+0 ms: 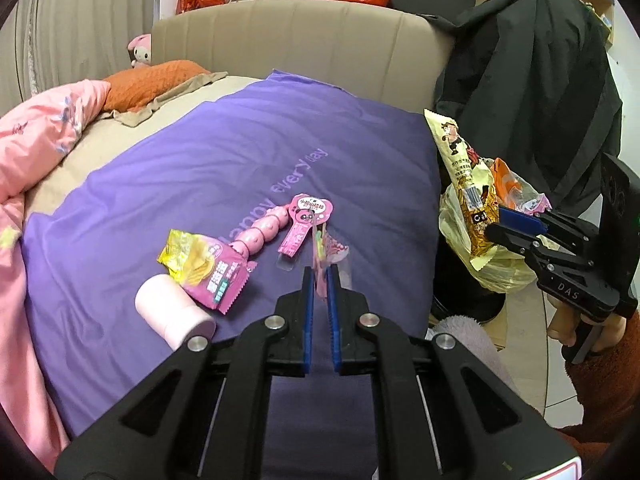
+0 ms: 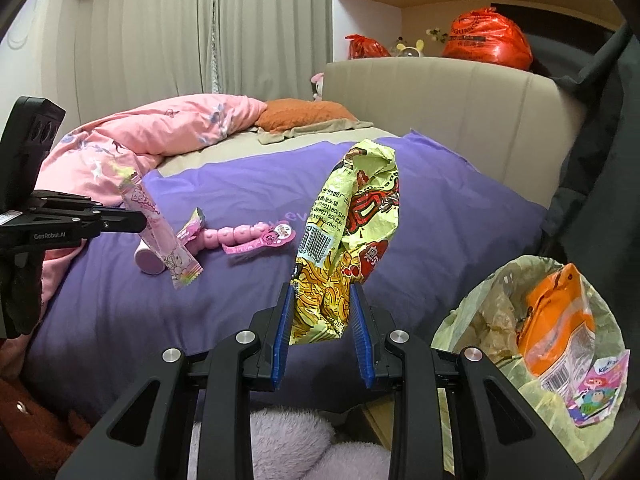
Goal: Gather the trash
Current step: 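Carry the pink candy stick and yellow wrapper over the bin and release both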
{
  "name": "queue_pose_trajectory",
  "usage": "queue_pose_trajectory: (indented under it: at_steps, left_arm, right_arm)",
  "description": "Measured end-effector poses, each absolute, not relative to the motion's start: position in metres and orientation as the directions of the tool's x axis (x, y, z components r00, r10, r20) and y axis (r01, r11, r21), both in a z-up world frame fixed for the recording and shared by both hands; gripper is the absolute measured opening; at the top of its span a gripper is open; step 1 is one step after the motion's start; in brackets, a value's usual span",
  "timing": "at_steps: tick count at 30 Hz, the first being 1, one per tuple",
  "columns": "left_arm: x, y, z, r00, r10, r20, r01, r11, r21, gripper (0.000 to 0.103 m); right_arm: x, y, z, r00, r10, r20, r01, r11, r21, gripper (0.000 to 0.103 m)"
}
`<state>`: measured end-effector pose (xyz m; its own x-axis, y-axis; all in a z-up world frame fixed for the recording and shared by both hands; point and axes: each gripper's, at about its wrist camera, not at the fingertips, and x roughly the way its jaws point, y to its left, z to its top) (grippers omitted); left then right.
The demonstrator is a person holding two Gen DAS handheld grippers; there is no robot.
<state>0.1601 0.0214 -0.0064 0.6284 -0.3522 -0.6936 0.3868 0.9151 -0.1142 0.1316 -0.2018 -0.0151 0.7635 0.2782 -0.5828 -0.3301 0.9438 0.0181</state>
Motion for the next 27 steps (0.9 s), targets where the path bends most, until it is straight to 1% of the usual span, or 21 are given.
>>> queue_pose_trajectory:
  at_steps: [7, 9, 13, 15, 18, 21, 24, 27]
  left_arm:
    - [0.156, 0.027, 0.000, 0.650, -0.366, -0.666, 0.375, 0.917, -0.138, 0.006]
    - [0.157, 0.023, 0.007, 0.656, -0.375, -0.655, 0.382, 0.913, -0.141, 0.006]
    - [0.166, -0.003, 0.035, 0.674, -0.430, -0.600, 0.442, 0.886, -0.139, 0.006]
    - [0.174, -0.022, 0.048, 0.674, -0.475, -0.566, 0.483, 0.863, -0.150, 0.006]
    - [0.190, -0.066, 0.065, 0.644, -0.576, -0.504, 0.569, 0.801, -0.188, 0.006]
    - [0.205, -0.116, 0.069, 0.588, -0.655, -0.475, 0.645, 0.734, -0.213, 0.006]
    - [0.216, -0.170, 0.062, 0.506, -0.721, -0.473, 0.716, 0.657, -0.235, 0.006]
    - [0.223, -0.224, 0.048, 0.413, -0.756, -0.507, 0.768, 0.589, -0.252, 0.006]
  right_arm:
    - [0.132, -0.198, -0.014, 0.765, 0.273, -0.583, -0.333, 0.943, 0.005, 0.027]
    - [0.130, -0.199, -0.009, 0.777, 0.270, -0.569, -0.328, 0.945, -0.001, 0.027]
    - [0.123, -0.218, 0.012, 0.817, 0.239, -0.524, -0.293, 0.956, -0.021, 0.027]
    - [0.120, -0.232, 0.020, 0.834, 0.209, -0.511, -0.266, 0.963, -0.040, 0.027]
    - [0.113, -0.263, 0.031, 0.850, 0.139, -0.508, -0.205, 0.976, -0.076, 0.027]
    - [0.106, -0.302, 0.034, 0.853, 0.047, -0.520, -0.124, 0.986, -0.115, 0.027]
    - [0.098, -0.343, 0.031, 0.841, -0.033, -0.540, -0.047, 0.990, -0.134, 0.027]
    - [0.093, -0.375, 0.026, 0.820, -0.081, -0.567, 0.001, 0.990, -0.140, 0.027]
